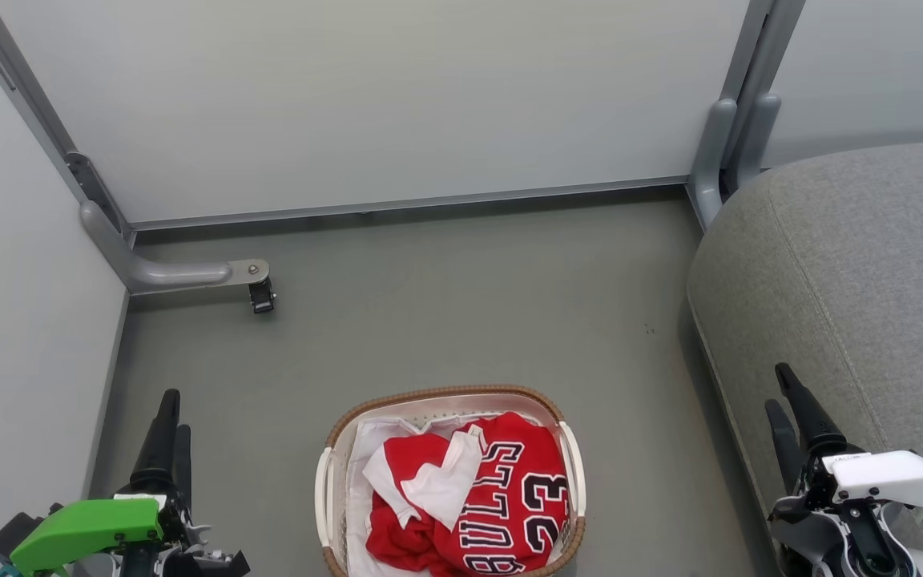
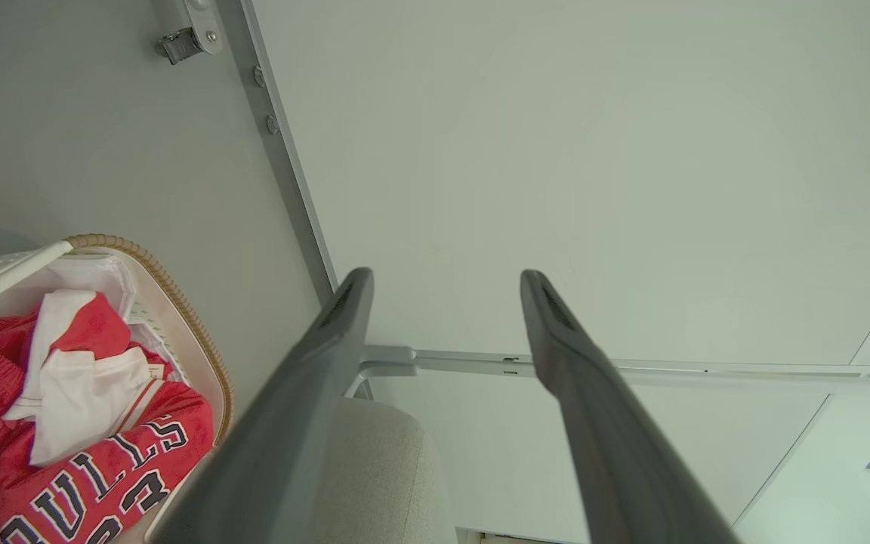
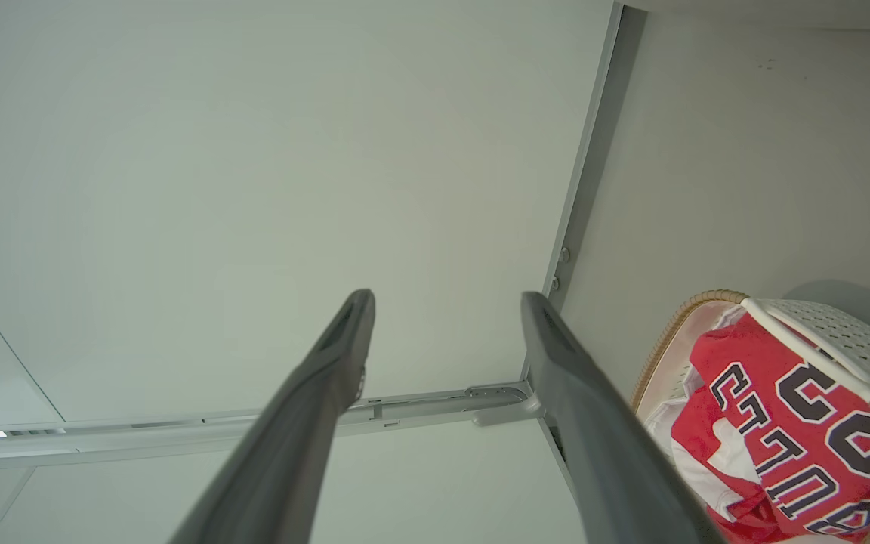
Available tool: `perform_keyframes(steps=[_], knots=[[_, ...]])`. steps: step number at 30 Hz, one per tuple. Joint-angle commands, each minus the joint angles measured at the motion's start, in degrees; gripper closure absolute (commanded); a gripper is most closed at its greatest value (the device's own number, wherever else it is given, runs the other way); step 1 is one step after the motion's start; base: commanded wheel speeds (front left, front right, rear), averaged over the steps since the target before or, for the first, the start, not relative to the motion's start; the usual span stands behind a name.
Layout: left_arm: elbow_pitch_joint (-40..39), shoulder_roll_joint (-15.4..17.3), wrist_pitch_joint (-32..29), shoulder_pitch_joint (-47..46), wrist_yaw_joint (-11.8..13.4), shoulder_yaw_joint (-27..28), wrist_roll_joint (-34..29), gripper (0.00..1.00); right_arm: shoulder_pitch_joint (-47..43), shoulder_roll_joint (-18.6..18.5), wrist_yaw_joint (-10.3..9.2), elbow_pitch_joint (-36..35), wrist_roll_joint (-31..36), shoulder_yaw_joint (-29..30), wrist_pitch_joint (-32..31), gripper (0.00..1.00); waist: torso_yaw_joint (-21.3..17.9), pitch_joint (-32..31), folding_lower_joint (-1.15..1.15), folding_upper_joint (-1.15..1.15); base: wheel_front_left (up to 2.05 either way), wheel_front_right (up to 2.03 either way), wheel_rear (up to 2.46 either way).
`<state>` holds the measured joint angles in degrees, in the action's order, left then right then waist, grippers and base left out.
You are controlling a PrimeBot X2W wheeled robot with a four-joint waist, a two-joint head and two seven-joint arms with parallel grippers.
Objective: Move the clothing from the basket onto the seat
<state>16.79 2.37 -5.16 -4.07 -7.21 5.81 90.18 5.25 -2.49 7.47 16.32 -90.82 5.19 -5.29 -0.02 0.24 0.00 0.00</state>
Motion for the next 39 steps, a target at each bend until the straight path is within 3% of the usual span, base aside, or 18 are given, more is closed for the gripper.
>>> perform_keyframes(steps=[1, 22, 39], knots=[[-0.7, 0.7, 0.7, -1.5, -0.1, 0.0, -2.3, 0.0, 1.5, -0.9, 0.0, -0.7, 1.7, -0.7, 0.8, 0.0, 0.0, 0.0, 0.0, 0.0, 0.0, 0.0, 0.0], [1.3, 3.1, 6.0, -1.7, 1.3, -4.9, -29.9, 0.0, 2.9, -2.9, 0.01, 1.7, 25.1, -5.5, 6.1, 0.0, 0.1, -0.1, 0.0, 0.0, 0.0, 0.0, 0.0], [3.8, 5.4, 9.5, -1.1, 4.8, -9.2, -44.6, 0.0, 4.2, -3.9, 0.01, 6.1, 40.1, -8.9, 9.6, 0.0, 0.1, -0.3, 0.0, 0.0, 0.0, 0.0, 0.0]])
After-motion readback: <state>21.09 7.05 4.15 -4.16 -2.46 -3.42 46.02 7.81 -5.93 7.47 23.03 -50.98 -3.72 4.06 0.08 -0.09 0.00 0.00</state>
